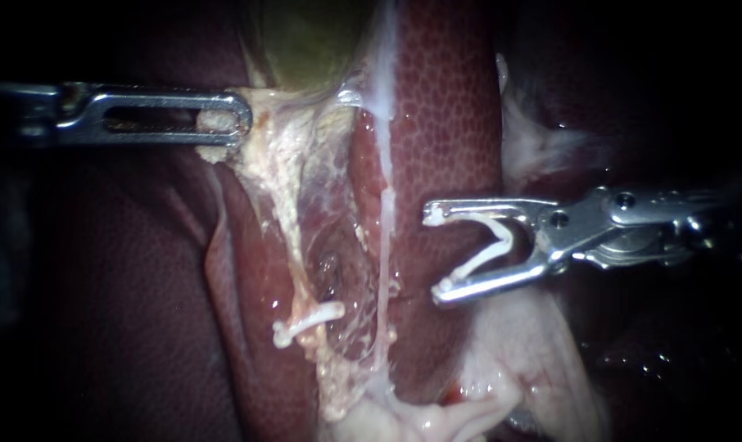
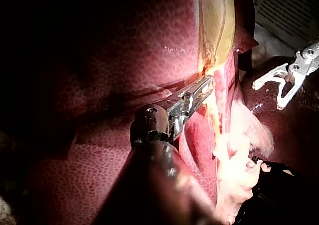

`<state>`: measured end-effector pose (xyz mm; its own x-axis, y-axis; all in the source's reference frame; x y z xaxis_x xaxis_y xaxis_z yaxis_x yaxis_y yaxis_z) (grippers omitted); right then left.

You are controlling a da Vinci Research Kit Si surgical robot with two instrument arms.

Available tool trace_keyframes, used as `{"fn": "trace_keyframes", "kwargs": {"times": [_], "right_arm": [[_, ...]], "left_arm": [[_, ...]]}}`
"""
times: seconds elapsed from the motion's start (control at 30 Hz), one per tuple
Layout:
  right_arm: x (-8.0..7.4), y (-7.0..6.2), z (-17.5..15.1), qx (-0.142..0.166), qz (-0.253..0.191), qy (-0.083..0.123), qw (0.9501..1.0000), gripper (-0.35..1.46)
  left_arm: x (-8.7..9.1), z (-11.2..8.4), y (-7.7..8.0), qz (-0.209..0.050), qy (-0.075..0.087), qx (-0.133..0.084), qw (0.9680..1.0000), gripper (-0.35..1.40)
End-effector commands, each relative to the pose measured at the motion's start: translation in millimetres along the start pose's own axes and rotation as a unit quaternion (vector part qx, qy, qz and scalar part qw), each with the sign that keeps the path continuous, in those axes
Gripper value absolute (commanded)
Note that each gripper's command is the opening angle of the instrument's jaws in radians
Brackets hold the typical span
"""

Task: Clipping second clip left tube

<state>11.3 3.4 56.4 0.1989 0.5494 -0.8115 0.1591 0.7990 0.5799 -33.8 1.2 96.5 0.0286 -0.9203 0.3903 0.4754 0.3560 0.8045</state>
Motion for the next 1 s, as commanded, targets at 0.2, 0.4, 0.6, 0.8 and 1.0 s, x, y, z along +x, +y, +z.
{"fn": "trace_keyframes", "kwargs": {"times": [0.2,0.4,0.6,0.8,1.0], "right_arm": [[-2.9,0.9,4.2,0.008,-0.004,-0.002,1.0000,0.60],[-5.2,1.8,7.2,0.011,0.004,-0.006,0.9999,0.60],[-6.7,2.5,9.6,0.013,0.011,-0.006,0.9998,0.60],[-8.0,3.1,11.1,0.015,0.017,-0.006,0.9997,0.60],[-9.1,3.8,12.4,0.021,0.025,-0.006,0.9994,0.60]], "left_arm": [[0.0,0.0,-0.1,0.000,0.000,0.000,1.0000,-0.35],[0.0,-0.1,-0.2,0.000,0.000,-0.001,1.0000,-0.35],[0.1,0.0,-0.3,0.000,0.000,-0.001,1.0000,-0.35],[0.1,-0.1,-0.4,0.000,-0.001,-0.001,1.0000,-0.35],[0.1,-0.1,-0.4,0.000,-0.001,-0.002,1.0000,-0.35]]}}
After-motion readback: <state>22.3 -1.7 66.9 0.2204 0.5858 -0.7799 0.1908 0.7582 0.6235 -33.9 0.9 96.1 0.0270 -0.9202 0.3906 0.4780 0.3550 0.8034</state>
